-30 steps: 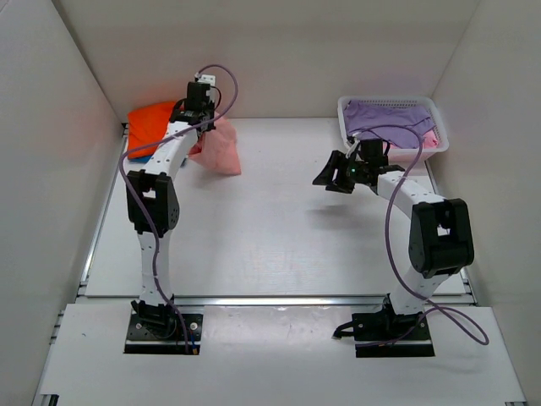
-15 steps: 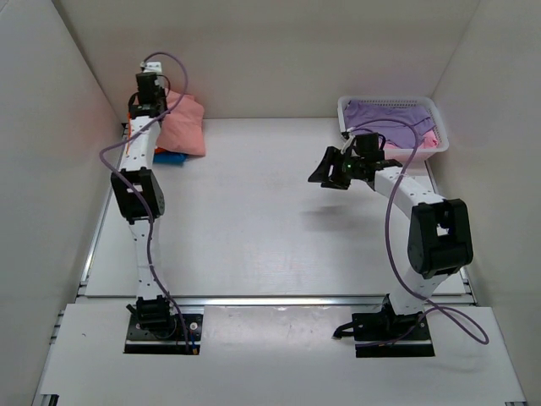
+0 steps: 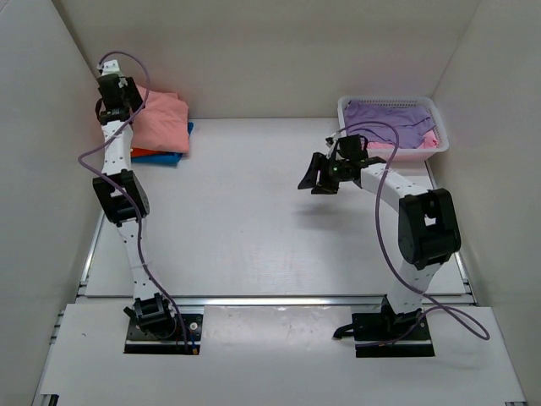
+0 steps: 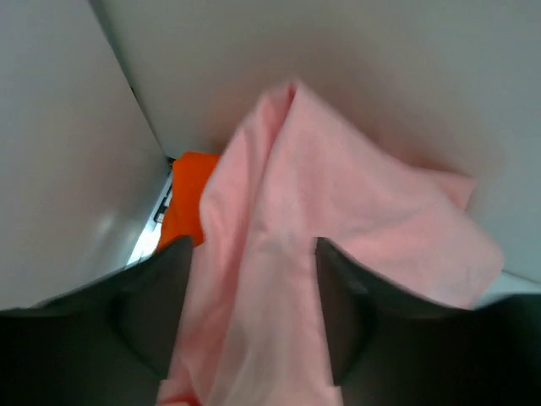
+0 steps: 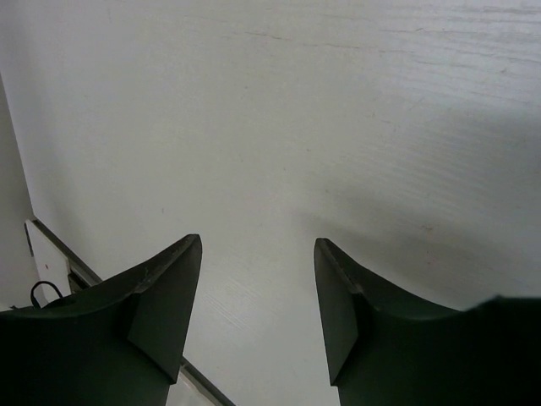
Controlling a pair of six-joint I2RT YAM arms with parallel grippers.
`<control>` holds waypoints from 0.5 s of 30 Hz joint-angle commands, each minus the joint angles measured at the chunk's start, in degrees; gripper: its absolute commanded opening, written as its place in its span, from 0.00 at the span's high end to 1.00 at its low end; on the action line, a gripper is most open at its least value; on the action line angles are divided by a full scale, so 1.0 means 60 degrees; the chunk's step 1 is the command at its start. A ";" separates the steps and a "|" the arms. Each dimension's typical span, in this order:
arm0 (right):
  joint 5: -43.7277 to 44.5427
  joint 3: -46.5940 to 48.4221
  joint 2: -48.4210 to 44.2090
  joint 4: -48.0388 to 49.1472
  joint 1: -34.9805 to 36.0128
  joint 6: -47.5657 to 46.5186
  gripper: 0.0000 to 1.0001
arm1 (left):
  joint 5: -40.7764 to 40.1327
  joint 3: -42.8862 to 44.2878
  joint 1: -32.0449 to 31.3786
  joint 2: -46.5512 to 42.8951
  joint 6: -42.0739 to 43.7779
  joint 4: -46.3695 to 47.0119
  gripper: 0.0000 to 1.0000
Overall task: Fold and stack the t-shirts
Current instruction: Put the neatly folded tshirt into the corner of the board with the left arm
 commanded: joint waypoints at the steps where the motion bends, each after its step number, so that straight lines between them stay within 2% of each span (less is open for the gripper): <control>1: 0.0370 0.0421 -0.0087 -0.0120 0.0270 -0.0124 0.47 | 0.0142 0.0453 0.0263 -0.0312 -0.0800 0.0164 0.25; 3: 0.0516 0.0275 -0.0203 -0.0135 0.0314 -0.0139 0.45 | 0.0754 0.0119 0.0278 -0.0706 -0.0830 0.0031 0.01; 5: 0.0911 -0.0104 -0.0495 -0.0019 0.0374 -0.0081 0.44 | 0.1179 -0.0497 0.0249 -0.1539 -0.1297 -0.0101 0.02; 9: 0.1395 -0.1087 -0.1095 0.0129 0.0183 0.0037 0.39 | 0.1956 -0.3277 -0.0468 -0.3704 -0.1257 -0.0438 0.01; 11: 0.1731 -0.1337 -0.1388 0.0027 0.0110 -0.0138 0.31 | 0.2309 -0.5307 -0.1139 -0.4831 -0.0921 -0.0700 0.01; 12: 0.2038 -0.1453 -0.1593 -0.0191 0.0081 -0.0255 0.24 | 0.2382 -0.5855 -0.1317 -0.5651 -0.0614 -0.0731 0.01; 14: 0.2449 -0.1702 -0.1916 -0.0340 -0.0006 -0.0445 0.20 | 0.1741 -0.8600 -0.2222 -0.7201 -0.0625 -0.0572 0.01; 15: 0.2538 -0.1892 -0.2208 -0.0282 -0.0050 -0.0606 0.17 | 0.1405 -0.9397 -0.2662 -0.8285 -0.0655 0.0010 0.01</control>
